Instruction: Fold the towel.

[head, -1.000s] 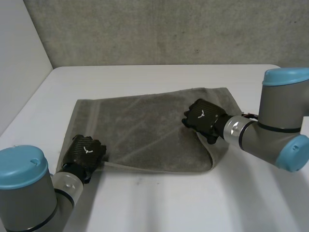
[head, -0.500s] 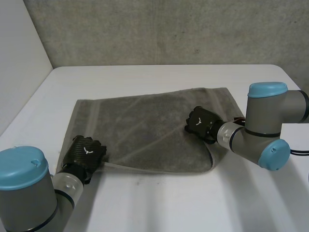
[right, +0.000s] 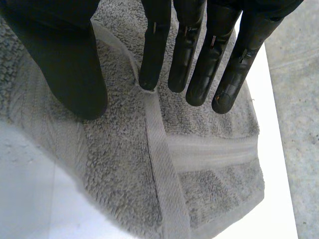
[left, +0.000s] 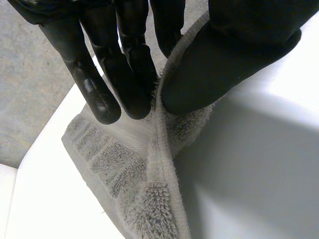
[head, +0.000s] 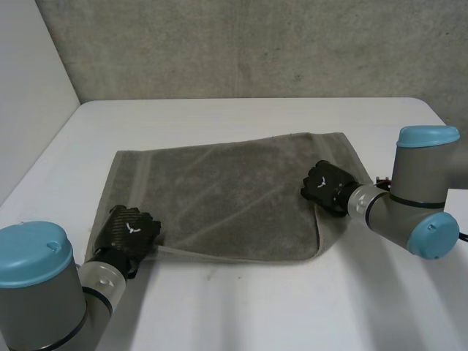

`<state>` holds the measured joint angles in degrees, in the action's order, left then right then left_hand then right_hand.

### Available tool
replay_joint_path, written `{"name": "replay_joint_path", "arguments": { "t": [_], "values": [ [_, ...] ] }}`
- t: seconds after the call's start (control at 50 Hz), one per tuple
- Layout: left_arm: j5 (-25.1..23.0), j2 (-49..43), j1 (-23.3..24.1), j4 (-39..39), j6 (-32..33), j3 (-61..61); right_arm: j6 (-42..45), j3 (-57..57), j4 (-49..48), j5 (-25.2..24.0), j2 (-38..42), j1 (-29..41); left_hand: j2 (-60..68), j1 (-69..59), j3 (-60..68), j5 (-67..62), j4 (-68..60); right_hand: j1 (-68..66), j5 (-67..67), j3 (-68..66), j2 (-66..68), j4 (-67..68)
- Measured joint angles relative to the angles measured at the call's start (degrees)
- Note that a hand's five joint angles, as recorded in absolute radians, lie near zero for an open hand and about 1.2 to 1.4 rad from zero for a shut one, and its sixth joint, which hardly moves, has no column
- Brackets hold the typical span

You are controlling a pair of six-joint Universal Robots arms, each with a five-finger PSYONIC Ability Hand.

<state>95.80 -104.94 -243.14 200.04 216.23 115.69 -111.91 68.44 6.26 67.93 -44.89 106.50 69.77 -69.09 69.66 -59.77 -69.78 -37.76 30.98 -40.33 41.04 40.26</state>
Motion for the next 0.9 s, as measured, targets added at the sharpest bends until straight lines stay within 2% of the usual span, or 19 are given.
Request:
{"name": "replay_joint_path", "arguments": {
  "t": [0.28, 0.5, 0.9],
  "values": [
    [0.0, 0.0, 0.12, 0.06, -0.06, -0.03, -4.38, 1.53, 0.07, 0.18, -2.17, -0.56, 0.0, 0.0, 0.0, 0.0, 0.0, 2.36, -0.87, 0.23, -0.01, -0.34],
    [0.0, 0.0, 0.09, 0.08, -0.11, 0.01, -14.21, 1.5, 0.06, -1.23, -3.77, -0.12, 0.0, 0.0, 0.0, 0.01, 0.0, 5.22, -3.79, 2.93, -3.2, -3.21],
    [0.0, -0.07, 0.09, 0.09, -0.19, 0.06, -13.09, -0.44, 0.11, -3.27, -1.17, 0.38, 0.0, 0.0, 0.0, 0.0, 0.0, 8.26, -7.46, 7.01, -6.97, -6.7]
  ]
}}
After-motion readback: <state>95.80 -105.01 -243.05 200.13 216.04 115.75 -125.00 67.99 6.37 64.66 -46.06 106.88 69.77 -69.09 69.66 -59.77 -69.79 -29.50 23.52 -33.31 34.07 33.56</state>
